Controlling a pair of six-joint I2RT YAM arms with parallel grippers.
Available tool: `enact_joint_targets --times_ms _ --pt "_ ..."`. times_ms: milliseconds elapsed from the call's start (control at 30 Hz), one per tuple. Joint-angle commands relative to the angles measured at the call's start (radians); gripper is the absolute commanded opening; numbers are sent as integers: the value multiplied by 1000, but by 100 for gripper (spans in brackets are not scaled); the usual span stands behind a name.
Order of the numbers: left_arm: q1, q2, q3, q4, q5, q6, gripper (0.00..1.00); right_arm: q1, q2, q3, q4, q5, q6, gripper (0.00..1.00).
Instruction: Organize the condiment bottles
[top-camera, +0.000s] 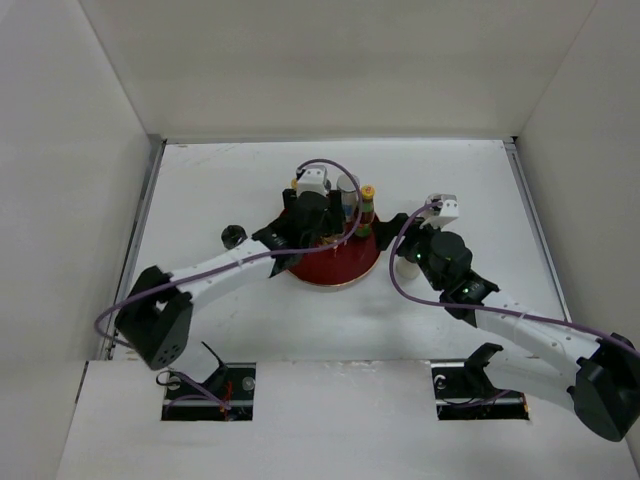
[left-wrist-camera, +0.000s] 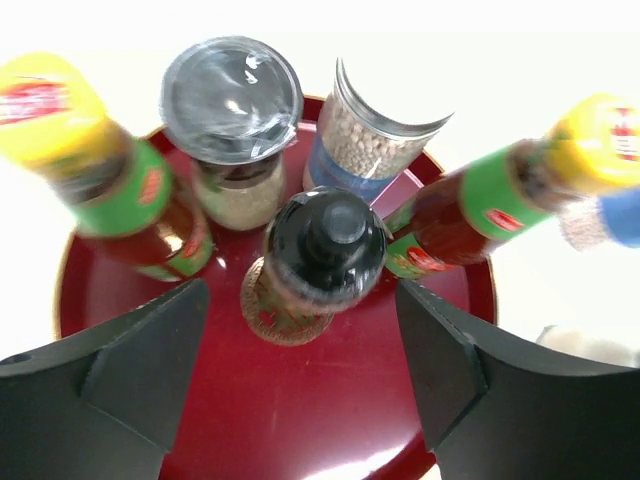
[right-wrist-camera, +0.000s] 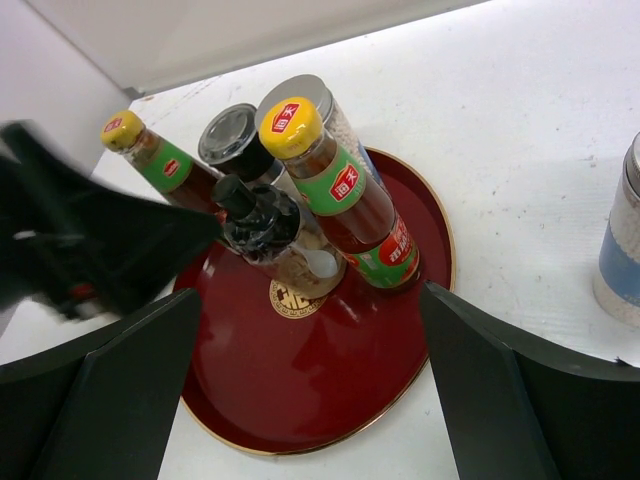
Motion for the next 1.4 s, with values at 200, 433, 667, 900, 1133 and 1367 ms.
enact_joint_targets --times_ms 200,433,667,900,1133,1367 --pt "54 -508 -235 -220 -284 -40 74 -2 -13 1 43 -3 16 97" --pt "249 -561 -327 -313 -188 -80 80 0 6 7 43 -9 16 97" --pt "321 -461 -367 -201 -198 -86 80 0 4 7 43 -12 18 98" --pt "358 -354 -369 -109 -211 -71 79 0 6 7 43 -12 18 98" --pt "381 -375 -393 -44 -218 -58 56 0 15 10 43 -12 18 98" --pt "317 -573 -340 -111 -241 -28 35 0 19 12 43 -12 18 98"
